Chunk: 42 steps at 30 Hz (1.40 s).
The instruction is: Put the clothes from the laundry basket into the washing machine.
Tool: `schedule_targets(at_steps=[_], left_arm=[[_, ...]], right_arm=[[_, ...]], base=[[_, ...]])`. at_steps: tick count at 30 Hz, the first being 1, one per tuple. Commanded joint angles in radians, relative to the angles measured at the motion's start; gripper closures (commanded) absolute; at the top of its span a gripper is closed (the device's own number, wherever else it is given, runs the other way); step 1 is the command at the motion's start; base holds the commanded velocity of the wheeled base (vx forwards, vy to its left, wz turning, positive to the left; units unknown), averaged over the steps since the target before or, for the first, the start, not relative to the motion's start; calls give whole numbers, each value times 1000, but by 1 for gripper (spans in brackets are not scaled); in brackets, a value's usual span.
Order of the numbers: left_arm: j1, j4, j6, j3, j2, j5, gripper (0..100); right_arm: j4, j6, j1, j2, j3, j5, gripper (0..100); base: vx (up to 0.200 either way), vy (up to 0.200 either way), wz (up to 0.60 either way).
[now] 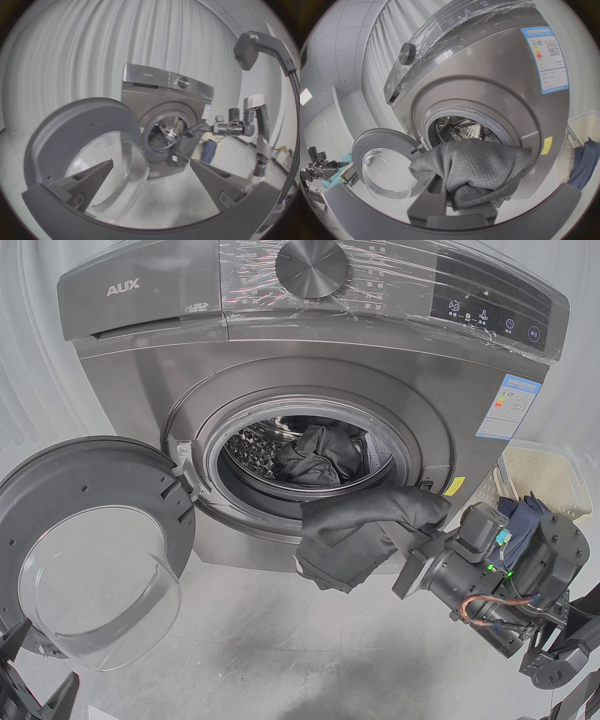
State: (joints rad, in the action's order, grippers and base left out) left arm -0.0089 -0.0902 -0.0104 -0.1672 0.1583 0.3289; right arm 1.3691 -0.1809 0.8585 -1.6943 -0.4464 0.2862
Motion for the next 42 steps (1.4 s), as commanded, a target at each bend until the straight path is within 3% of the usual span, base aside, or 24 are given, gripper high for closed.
schedule_targets(at_steps=[1, 5, 7, 8, 9, 10, 11, 15, 16, 19, 23, 31, 35, 42], left_arm=[[-8, -54, -3, -46, 326, 183, 0], [-68, -157, 21, -63, 541, 233, 0], [-114, -197, 18, -64, 598, 229, 0], [-171, -237, 9, -69, 652, 223, 0], [-171, -237, 9, -69, 652, 223, 0], [-247, -281, 1, -77, 724, 206, 0], [-275, -298, -3, -78, 756, 194, 0], [-384, -391, -14, -81, 906, 154, 0], [-384, -391, -14, -81, 906, 154, 0], [-450, -510, -23, -98, 1047, 128, 0], [-490, -583, -33, -124, 1156, 108, 0], [-505, -681, -34, -183, 1348, 93, 0], [-531, -726, -60, -210, 1425, 87, 0], [-576, -783, -89, -275, 1558, 15, 0]], right_arm=[[31, 1, 11, -128, -133, -10, 100], [24, -2, 13, -128, -146, -53, 100], [19, -2, 11, -127, -153, -70, 100], [19, -6, 8, -125, -161, -88, 100], [19, -6, 8, -125, -161, -88, 100], [19, -22, 7, -124, -179, -108, 100], [19, -28, 7, -122, -189, -113, 100], [24, -46, 10, -122, -193, -107, 100], [25, -46, 10, -122, -193, -107, 100], [27, -48, -4, -116, -184, -88, 100], [22, -48, -13, -102, -178, -50, 100], [28, -48, -16, -107, -169, -45, 100], [34, -48, -13, -119, -183, -45, 100], [34, -46, 1, -127, -196, -44, 100]], base=[[0, 0, 0], [0, 0, 0], [0, 0, 0], [0, 0, 0], [0, 0, 0], [0, 0, 0], [0, 0, 0], [0, 0, 0], [0, 0, 0], [0, 0, 0], [0, 0, 0], [0, 0, 0], [0, 0, 0], [0, 0, 0]])
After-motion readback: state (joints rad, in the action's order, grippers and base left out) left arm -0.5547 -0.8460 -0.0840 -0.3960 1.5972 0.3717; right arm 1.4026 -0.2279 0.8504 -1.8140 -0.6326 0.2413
